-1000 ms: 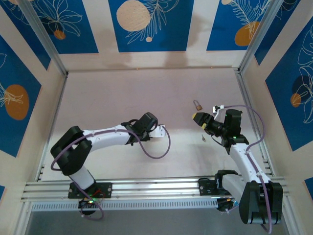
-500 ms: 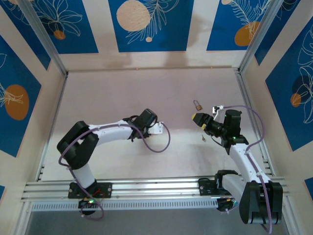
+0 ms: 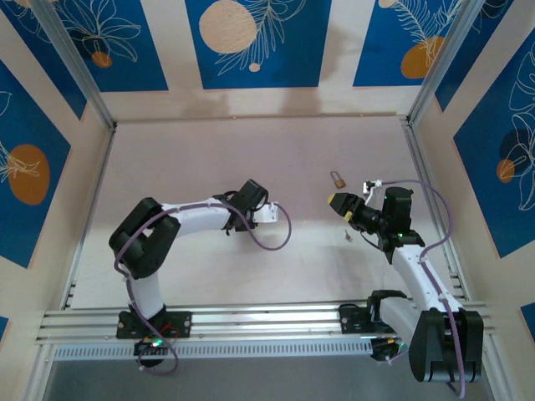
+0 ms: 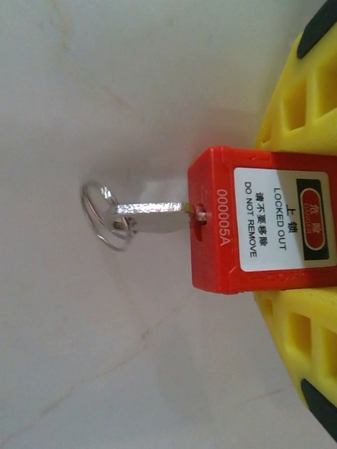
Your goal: Unlock with the key
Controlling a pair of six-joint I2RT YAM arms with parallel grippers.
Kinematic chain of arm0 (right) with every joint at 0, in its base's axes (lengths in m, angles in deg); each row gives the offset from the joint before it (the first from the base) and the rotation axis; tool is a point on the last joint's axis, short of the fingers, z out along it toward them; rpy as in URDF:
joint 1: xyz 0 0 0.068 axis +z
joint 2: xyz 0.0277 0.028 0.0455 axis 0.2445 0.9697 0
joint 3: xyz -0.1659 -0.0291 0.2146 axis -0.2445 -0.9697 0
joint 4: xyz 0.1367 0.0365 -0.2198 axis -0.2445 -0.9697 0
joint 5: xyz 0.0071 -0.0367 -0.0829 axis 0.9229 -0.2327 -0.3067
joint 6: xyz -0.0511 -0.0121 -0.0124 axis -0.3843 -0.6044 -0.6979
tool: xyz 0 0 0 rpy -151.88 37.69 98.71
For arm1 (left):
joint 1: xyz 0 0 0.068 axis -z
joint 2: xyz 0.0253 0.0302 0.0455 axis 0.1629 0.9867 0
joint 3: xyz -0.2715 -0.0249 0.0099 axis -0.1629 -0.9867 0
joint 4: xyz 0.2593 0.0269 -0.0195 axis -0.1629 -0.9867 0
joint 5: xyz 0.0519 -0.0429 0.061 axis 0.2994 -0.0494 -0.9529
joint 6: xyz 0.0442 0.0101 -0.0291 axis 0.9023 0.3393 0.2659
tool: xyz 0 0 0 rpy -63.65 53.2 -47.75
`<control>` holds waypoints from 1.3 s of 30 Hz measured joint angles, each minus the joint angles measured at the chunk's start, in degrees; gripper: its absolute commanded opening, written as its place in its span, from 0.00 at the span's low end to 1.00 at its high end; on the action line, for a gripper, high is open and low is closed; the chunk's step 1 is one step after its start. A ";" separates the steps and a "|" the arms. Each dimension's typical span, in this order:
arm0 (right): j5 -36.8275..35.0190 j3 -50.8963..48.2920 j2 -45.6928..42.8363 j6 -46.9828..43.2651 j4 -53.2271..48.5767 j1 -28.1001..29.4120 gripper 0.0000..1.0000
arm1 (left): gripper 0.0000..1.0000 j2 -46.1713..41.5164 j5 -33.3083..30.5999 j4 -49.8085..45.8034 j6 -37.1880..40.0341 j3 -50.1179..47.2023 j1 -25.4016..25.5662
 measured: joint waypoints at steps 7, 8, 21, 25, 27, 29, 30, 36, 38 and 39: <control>0.02 0.00 1.07 0.00 0.20 0.00 0.70 | 0.40 1.68 1.16 1.33 2.64 1.20 -2.69; 0.02 0.00 1.20 0.00 0.22 0.00 0.70 | 0.41 1.77 1.70 1.11 2.84 1.49 -2.93; 0.44 0.00 3.39 0.02 1.51 0.02 0.70 | 0.60 3.63 2.19 -0.39 5.20 4.17 -3.43; 0.55 0.00 3.39 0.02 1.55 0.11 0.70 | 0.73 3.54 1.22 -0.07 5.27 4.39 -3.45; 0.61 0.00 3.39 0.02 1.55 0.13 0.70 | 0.82 3.08 0.50 0.42 4.90 4.46 -3.54; 0.59 0.00 3.43 0.00 1.53 0.37 0.70 | 0.90 2.54 -0.15 0.81 3.93 4.44 -3.72; 0.39 0.00 3.63 0.00 1.53 0.52 0.70 | 0.93 2.16 -0.66 1.14 3.21 4.44 -3.82; -0.68 0.11 6.40 -0.50 -1.53 1.62 0.69 | 1.00 -8.00 -3.80 1.46 -3.06 2.27 -3.45; -2.25 0.39 6.25 -0.63 -4.24 2.78 0.69 | 1.00 -13.44 -5.79 2.21 -6.99 1.46 -2.80; -3.74 0.83 5.99 -0.61 -5.92 3.74 0.69 | 1.00 -16.11 -6.99 2.80 -9.62 1.14 -2.40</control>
